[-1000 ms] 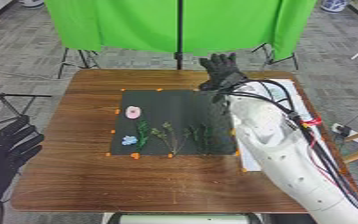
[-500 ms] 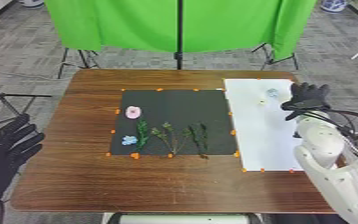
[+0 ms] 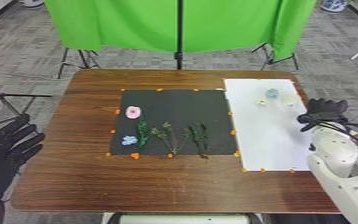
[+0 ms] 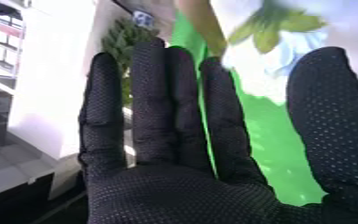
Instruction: Arrange flowers
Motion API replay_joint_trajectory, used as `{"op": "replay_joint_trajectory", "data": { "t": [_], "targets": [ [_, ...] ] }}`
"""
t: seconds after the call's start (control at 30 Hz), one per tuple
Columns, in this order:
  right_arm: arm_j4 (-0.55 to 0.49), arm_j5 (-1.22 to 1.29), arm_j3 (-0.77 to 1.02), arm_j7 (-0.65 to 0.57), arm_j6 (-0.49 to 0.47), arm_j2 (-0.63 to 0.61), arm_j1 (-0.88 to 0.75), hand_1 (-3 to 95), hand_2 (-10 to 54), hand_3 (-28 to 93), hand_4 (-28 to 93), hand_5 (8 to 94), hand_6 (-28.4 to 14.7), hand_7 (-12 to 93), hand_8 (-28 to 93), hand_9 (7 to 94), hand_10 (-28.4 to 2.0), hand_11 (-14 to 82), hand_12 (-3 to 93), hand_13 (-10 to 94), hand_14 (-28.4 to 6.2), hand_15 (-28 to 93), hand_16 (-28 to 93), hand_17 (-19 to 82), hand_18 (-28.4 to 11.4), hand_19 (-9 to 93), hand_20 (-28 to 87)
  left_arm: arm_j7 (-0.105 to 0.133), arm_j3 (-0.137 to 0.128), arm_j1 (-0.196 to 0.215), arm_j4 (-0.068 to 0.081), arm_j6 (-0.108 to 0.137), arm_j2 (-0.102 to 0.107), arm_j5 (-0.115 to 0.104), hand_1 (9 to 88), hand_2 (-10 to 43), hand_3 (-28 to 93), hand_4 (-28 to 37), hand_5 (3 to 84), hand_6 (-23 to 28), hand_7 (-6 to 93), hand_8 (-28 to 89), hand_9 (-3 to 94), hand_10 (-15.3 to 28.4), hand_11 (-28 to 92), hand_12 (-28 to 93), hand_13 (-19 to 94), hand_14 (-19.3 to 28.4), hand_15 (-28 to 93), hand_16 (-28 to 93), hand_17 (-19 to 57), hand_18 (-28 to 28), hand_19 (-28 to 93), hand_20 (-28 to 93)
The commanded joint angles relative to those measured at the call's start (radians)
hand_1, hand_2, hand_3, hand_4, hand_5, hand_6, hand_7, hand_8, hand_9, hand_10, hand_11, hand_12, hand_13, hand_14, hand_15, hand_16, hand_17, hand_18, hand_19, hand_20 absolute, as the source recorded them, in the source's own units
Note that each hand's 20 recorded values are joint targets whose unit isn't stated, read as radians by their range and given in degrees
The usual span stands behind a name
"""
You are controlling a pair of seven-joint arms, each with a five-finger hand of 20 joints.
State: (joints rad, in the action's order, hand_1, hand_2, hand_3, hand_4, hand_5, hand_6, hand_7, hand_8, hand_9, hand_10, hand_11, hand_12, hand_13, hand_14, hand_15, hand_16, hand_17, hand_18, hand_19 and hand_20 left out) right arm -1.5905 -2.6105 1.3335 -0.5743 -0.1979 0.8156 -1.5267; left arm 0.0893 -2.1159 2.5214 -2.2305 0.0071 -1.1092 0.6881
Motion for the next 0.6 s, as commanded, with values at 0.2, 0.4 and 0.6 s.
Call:
{"op": "replay_joint_trajectory", "data": {
  "t": [0.2,0.4,0.6],
  "targets": [
    [-0.020,-0.032,-0.010,0.068,0.148,0.006,-0.048,43.3,-6.0,83,-28,61.3,0.2,47,-14,77.3,-4.5,26.6,41.7,75,-2.4,51,27,25,-17.6,73,33,-0.008,0.000,0.015,-0.001,0.011,0.009,-0.008,24.0,-5.6,70,-28.1,28.6,0.6,22.9,-11,22.6,9.9,20,16,21,13.7,30,1,-10.3,23.1,44,6],
    [-0.156,-0.004,-0.027,0.166,0.253,0.044,-0.049,47.7,-9.3,85,-28,73.2,1.5,45,-13,89.4,-1.6,21.1,46.9,83,-1.6,52,29,32,-16.8,77,37,-0.013,0.002,0.013,0.001,0.009,0.013,-0.008,24.0,-5.6,70,-28.2,28.6,0.6,22.9,-11,22.7,9.9,21,16,21,13.7,30,1,-10.3,23.1,44,6],
    [-0.294,0.184,-0.109,0.297,0.263,0.114,0.018,47.5,-9.5,85,-28,75.6,2.0,42,-12,91.6,-1.3,20.6,45.7,86,-0.9,52,28,33,-17.0,79,38,-0.027,0.004,0.000,0.005,-0.001,0.020,-0.005,24.0,-5.4,69,-28.2,28.6,0.6,22.7,-11,22.7,9.8,21,16,21,13.8,30,1,-10.3,23.2,44,6]
  ]
}}
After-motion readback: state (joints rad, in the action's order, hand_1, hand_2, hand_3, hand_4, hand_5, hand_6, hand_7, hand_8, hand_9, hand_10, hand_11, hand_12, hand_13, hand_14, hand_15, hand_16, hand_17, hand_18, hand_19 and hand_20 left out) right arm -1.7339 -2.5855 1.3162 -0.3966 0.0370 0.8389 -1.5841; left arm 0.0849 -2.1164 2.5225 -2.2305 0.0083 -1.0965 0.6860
